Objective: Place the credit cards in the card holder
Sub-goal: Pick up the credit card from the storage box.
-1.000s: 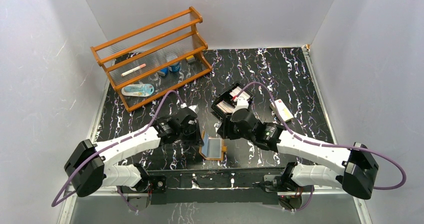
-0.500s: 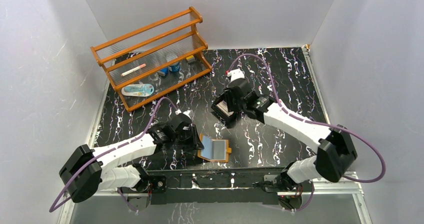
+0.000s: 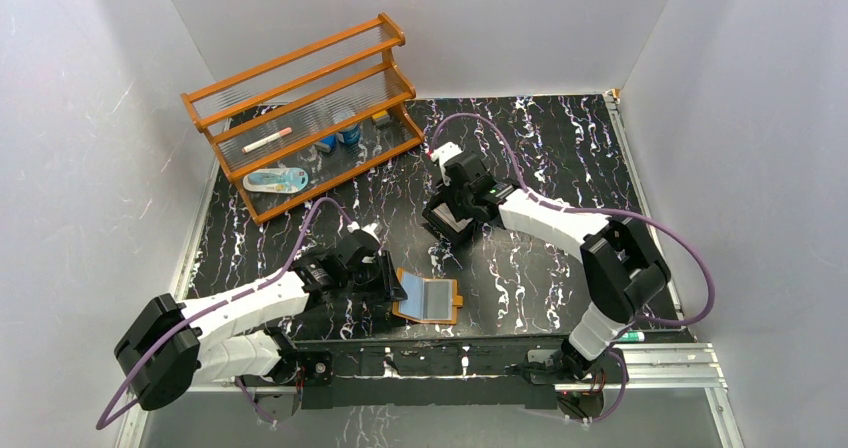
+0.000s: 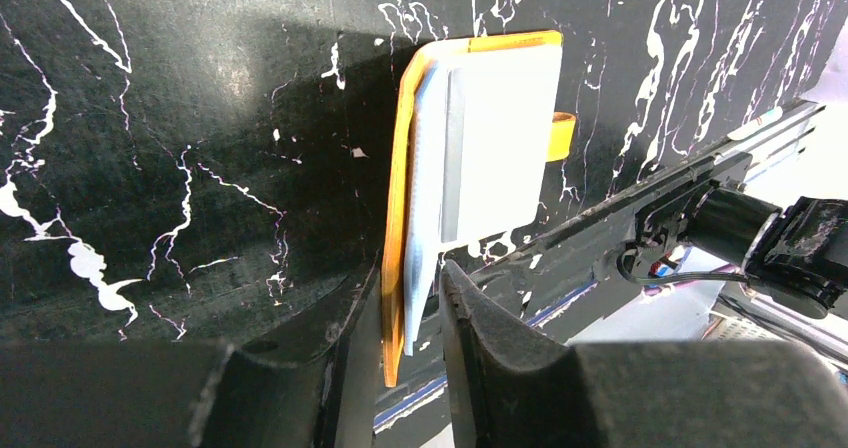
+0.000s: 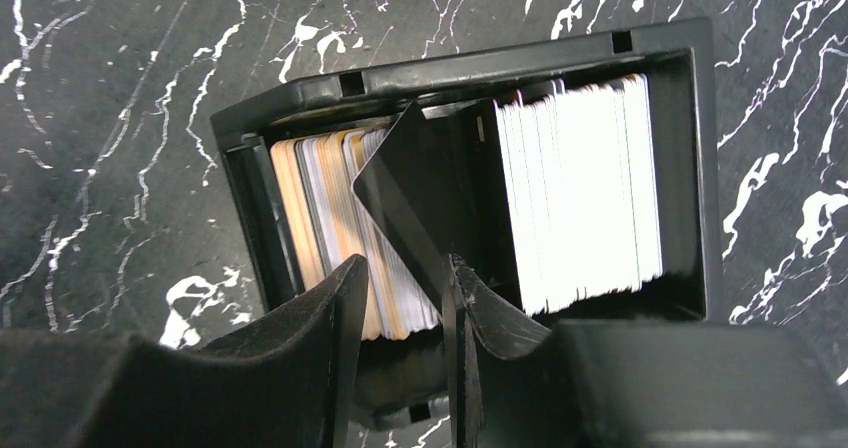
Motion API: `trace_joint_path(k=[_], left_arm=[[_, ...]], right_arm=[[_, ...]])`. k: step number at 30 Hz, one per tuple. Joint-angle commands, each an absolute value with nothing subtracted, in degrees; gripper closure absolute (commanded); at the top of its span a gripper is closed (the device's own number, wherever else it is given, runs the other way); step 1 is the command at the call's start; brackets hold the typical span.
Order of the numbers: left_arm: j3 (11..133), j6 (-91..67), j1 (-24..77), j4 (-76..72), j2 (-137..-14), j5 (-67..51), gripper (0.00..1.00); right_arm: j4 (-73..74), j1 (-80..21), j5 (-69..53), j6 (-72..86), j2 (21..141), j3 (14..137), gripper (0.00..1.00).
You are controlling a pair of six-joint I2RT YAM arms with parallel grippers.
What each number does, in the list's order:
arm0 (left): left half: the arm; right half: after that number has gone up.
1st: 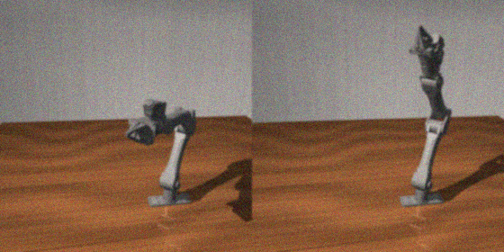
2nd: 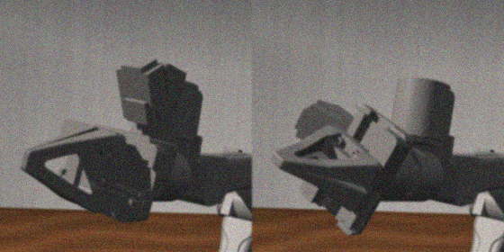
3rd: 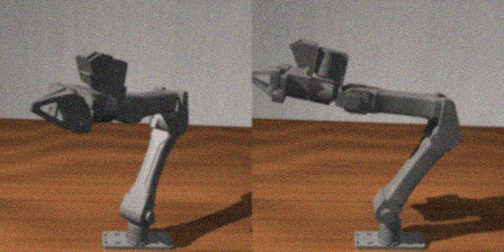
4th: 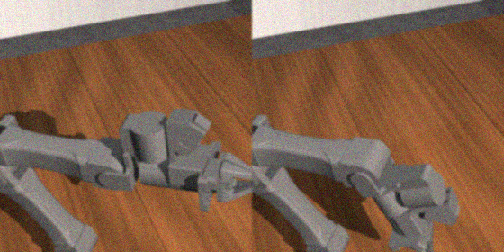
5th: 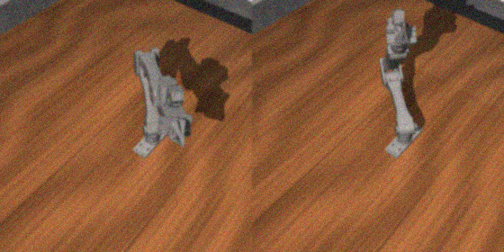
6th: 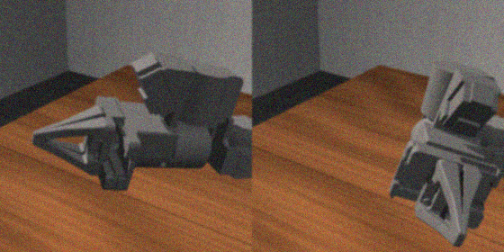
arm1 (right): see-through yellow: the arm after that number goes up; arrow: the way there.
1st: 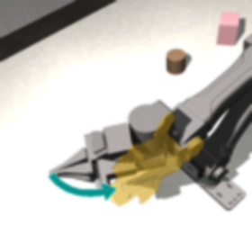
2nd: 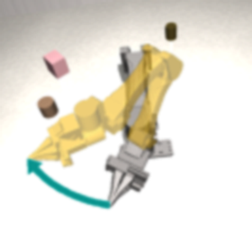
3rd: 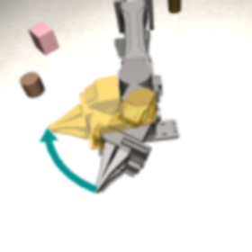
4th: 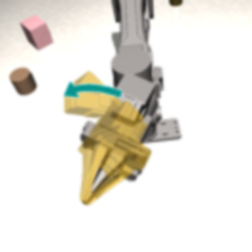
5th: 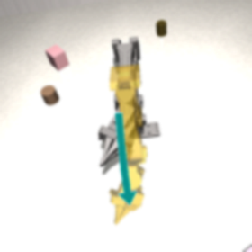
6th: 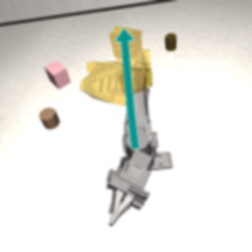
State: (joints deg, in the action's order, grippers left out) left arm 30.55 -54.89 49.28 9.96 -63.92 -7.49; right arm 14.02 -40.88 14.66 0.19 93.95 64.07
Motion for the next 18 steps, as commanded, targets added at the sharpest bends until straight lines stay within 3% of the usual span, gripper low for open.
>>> trace_joint_path(k=[1, 11, 18], left_arm=[[30.06, -54.78, 49.04, 10.01, -61.86, -7.49, 0.74], [31.11, -53.88, 49.04, 10.93, -61.97, -7.29, 0.74], [31.17, -53.79, 49.00, 11.58, -61.99, -6.86, 0.74]], right_arm=[[8.95, -40.94, 16.05, -5.64, 95.64, 66.94, 0.58], [8.32, -40.87, 16.97, -6.29, 99.21, 68.11, 0.60], [8.78, -40.89, 20.10, -6.05, 100.63, 68.69, 0.81]])
